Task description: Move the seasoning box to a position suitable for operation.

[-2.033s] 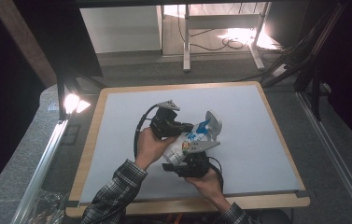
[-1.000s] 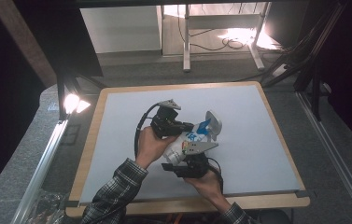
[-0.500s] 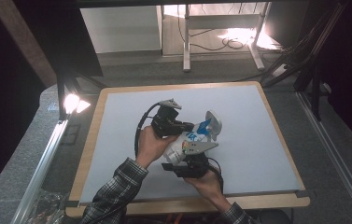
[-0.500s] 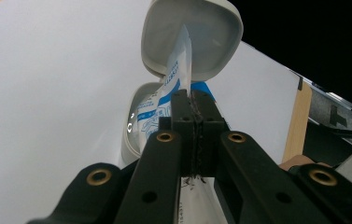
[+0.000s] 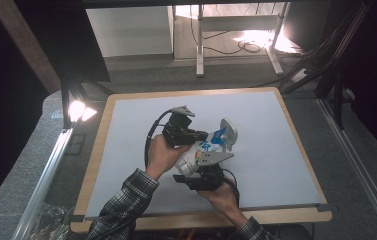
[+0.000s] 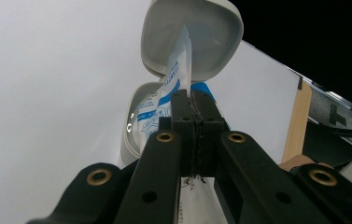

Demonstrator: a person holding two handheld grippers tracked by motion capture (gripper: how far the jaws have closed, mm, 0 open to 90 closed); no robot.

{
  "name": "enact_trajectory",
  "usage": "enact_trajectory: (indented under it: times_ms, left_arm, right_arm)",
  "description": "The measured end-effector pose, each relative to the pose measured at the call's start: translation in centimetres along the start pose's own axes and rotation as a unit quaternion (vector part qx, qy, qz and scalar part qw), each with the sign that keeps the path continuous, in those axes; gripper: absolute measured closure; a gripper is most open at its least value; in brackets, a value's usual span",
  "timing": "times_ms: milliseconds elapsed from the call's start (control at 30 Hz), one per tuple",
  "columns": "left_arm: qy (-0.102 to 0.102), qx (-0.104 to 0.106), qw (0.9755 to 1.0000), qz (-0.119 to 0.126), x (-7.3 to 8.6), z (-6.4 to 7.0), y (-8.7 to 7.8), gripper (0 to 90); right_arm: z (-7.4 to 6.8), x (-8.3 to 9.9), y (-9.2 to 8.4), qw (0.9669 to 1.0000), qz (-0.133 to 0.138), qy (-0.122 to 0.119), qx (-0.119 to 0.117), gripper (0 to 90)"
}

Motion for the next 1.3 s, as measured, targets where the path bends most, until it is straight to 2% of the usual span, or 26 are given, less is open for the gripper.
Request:
enact_trajectory:
  times_ms: [1300]
  left_arm:
    - [-0.002, -0.005, 0.9999, -0.009, -0.41, 0.18, 0.18, 89.9]
  right_arm:
    - [-0.09, -0.21, -0.18, 1.0, 0.004, 0.004, -0.005, 60.2]
Point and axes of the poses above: each handheld gripper's, and its own axes: y roughly forward along the jaws, x roughly out of its underside, z roughly to its right, the point moved 6 cm from there along y, roughly forward along the jaws, and after that the axes turned 10 degrees about x, right-handed, at the moved point
